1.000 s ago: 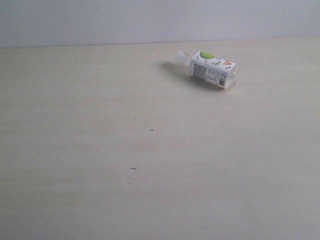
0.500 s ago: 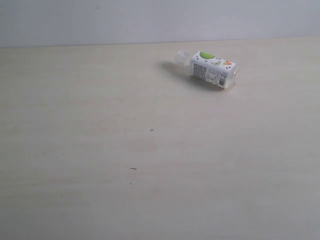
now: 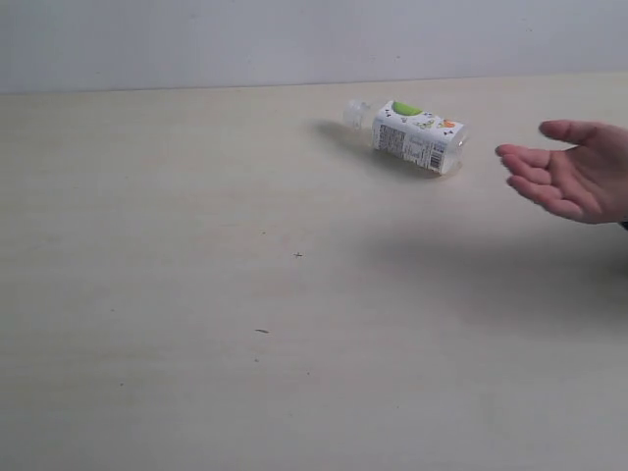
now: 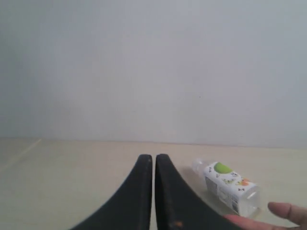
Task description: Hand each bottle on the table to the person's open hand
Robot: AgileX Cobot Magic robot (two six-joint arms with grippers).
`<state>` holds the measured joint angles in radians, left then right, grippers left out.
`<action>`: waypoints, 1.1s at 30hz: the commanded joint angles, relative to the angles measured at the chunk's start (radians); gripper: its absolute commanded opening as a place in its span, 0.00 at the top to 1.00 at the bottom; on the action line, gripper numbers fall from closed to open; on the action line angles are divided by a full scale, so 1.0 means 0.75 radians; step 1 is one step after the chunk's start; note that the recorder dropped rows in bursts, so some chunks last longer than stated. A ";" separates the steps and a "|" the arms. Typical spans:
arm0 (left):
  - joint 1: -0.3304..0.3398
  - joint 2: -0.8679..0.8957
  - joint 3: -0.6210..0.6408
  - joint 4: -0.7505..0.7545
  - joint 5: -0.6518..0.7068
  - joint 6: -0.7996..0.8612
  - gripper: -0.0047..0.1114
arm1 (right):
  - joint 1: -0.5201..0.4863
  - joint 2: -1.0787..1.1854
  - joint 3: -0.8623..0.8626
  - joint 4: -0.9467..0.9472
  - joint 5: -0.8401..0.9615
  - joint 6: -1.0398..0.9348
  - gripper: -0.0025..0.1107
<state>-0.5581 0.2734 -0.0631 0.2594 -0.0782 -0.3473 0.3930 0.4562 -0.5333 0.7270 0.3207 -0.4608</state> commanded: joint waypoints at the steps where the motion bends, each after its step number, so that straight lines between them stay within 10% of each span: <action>1: 0.004 -0.008 0.007 0.000 -0.007 0.004 0.96 | -0.003 -0.003 0.005 0.228 -0.182 -0.010 0.95; 33: 0.004 -0.008 0.007 0.000 -0.007 0.004 0.96 | -0.003 0.212 0.005 0.228 -0.177 -0.125 0.95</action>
<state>-0.5581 0.2734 -0.0631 0.2594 -0.0772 -0.3473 0.3930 0.5994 -0.5333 0.8994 0.2009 -0.5456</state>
